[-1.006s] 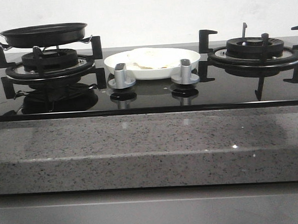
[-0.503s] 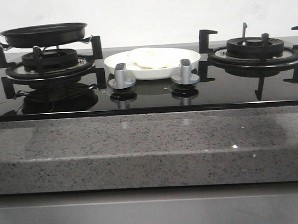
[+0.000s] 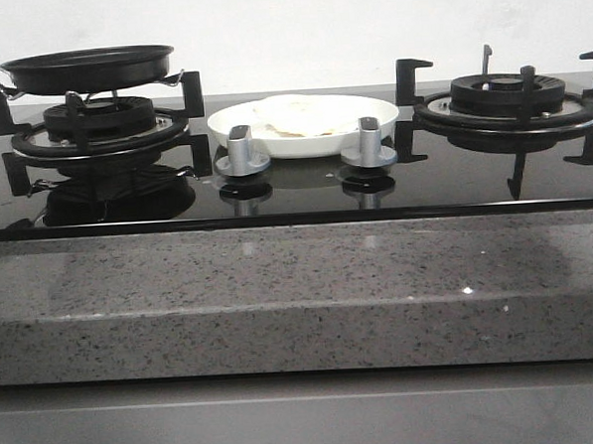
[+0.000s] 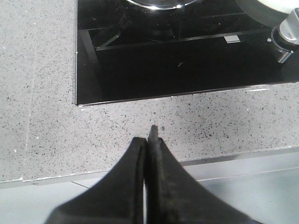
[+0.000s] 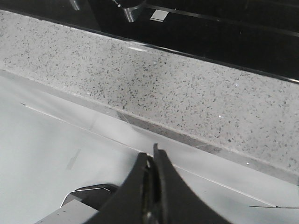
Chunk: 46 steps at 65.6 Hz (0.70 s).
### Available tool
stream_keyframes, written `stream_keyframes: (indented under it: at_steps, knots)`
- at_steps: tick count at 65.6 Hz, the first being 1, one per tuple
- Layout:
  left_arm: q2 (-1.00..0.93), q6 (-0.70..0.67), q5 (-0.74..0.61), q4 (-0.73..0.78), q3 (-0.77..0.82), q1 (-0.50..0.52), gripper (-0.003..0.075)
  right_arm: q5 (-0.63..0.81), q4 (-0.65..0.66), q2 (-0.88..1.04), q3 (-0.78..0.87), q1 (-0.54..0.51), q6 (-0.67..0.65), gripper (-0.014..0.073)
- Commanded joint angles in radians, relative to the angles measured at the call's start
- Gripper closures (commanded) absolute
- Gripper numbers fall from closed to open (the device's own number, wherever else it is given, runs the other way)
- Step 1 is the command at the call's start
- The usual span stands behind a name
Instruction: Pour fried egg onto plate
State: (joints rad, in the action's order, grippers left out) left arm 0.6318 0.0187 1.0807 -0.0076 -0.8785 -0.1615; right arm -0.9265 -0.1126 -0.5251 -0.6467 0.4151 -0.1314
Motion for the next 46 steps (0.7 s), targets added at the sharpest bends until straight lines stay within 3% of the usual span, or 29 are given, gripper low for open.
stream_keyframes:
  at_steps: [1,18,35,46]
  knots:
    - [0.0,-0.009,-0.066,-0.009,-0.025,-0.006,0.074,0.053,0.005,-0.002,-0.024,0.0,0.011,0.0706]
    - [-0.048,-0.009,-0.14,0.001,0.051,0.029,0.074,0.053,0.005,-0.002,-0.024,0.0,0.011,0.0706]
    - [-0.331,-0.009,-0.594,-0.059,0.408,0.13,0.074,0.052,0.005,-0.002,-0.024,0.0,0.011,0.0706]
    - [-0.506,-0.009,-0.794,-0.095,0.617,0.138,0.074,0.052,0.005,-0.002,-0.024,0.0,0.011,0.0706]
